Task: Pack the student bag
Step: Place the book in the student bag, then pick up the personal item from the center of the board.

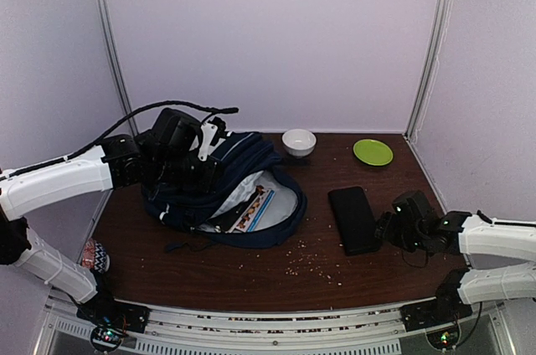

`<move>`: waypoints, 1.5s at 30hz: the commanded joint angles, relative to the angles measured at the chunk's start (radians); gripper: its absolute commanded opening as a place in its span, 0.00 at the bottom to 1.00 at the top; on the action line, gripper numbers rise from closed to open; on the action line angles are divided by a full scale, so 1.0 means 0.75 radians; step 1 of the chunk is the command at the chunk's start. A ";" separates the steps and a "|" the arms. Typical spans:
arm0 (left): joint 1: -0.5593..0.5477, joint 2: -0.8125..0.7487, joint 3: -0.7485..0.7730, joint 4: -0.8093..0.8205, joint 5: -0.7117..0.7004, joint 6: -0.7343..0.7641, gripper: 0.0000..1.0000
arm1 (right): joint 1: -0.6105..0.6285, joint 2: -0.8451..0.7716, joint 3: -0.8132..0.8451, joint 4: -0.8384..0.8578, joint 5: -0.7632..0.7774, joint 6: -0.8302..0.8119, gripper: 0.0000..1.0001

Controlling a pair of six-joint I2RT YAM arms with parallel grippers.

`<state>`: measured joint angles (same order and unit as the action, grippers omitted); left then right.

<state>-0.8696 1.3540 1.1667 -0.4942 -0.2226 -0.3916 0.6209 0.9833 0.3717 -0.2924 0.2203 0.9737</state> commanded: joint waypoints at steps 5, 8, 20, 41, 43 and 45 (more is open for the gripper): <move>0.000 -0.027 0.054 0.095 0.006 0.012 0.00 | -0.032 0.073 -0.094 0.295 -0.150 0.038 0.55; 0.000 -0.035 0.064 0.091 0.007 0.013 0.00 | -0.038 0.112 -0.113 0.345 -0.182 0.054 0.43; 0.000 -0.084 0.085 0.063 -0.026 0.029 0.00 | -0.037 -0.030 -0.102 0.266 -0.250 0.073 0.00; 0.010 -0.040 0.240 0.018 -0.154 0.046 0.00 | 0.290 -0.340 0.227 0.254 -0.399 0.115 0.00; 0.014 -0.024 0.248 0.019 -0.169 0.033 0.00 | 0.328 -0.356 0.270 0.217 -0.345 0.103 0.00; 0.018 -0.018 0.250 0.024 -0.173 0.029 0.00 | 0.356 -0.375 0.303 0.202 -0.299 0.090 0.00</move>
<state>-0.8646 1.3499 1.2865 -0.6048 -0.3080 -0.3511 0.8516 0.7437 0.5110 -0.2062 -0.0910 1.0542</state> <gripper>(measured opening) 0.068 0.015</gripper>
